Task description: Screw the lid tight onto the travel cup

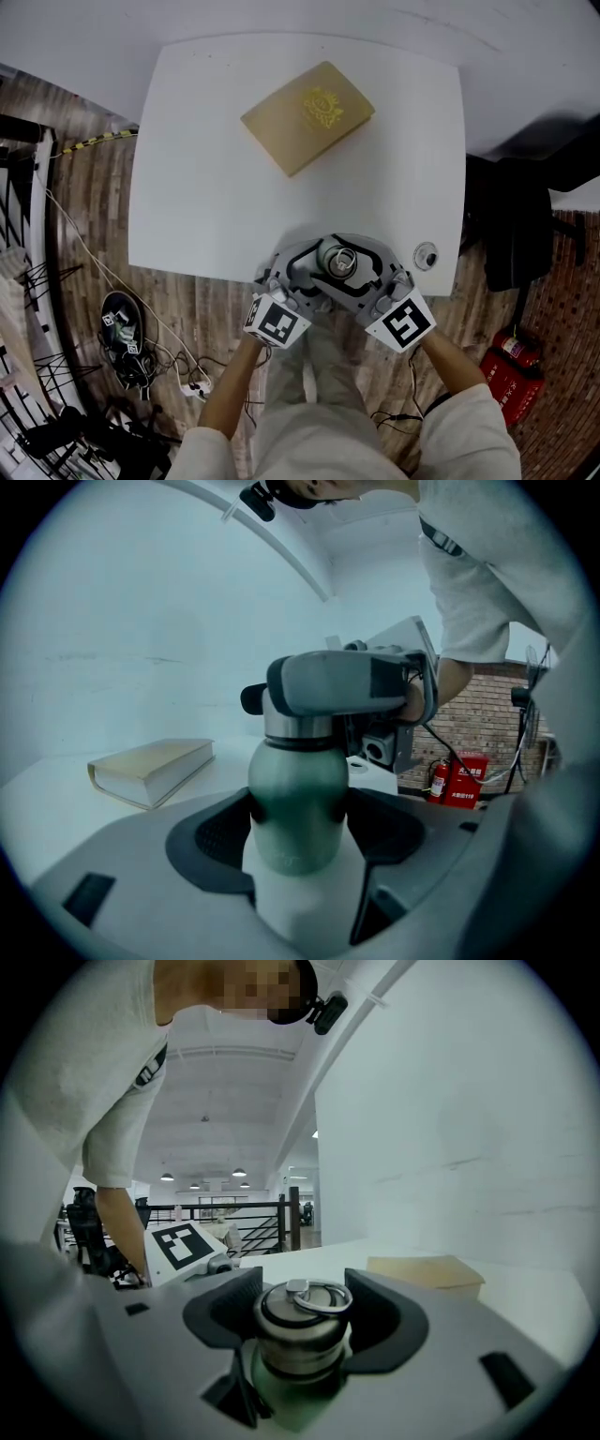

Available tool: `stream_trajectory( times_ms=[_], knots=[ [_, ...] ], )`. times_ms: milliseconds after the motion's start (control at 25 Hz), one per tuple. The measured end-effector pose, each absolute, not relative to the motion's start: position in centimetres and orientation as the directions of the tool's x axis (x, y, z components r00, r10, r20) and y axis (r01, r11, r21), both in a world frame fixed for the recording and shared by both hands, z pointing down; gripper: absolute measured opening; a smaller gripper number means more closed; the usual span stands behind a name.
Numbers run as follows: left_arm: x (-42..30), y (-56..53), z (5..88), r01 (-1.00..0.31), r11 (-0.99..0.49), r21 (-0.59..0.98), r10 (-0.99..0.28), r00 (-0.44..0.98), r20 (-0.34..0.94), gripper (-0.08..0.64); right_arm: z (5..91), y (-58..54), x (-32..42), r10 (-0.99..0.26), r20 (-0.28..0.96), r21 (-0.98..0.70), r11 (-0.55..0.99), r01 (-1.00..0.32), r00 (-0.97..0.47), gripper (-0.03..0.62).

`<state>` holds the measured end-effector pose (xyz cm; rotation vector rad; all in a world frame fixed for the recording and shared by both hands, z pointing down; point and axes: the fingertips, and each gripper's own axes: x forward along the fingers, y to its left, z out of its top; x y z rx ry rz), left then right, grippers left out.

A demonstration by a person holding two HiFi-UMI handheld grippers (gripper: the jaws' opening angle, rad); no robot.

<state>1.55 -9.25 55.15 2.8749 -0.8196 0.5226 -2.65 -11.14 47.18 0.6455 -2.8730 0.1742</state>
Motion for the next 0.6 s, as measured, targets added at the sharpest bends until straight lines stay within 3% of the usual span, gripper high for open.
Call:
stream_trajectory(
  times_ms=[600],
  knots=[
    [1.6,-9.2,54.9,-0.531,-0.847,0.009,-0.494,0.794,0.354,0.321,46.5,-12.6,-1.5,-0.757,0.164,-0.048,0.634,-0.772,-0.632,0.267]
  ],
)
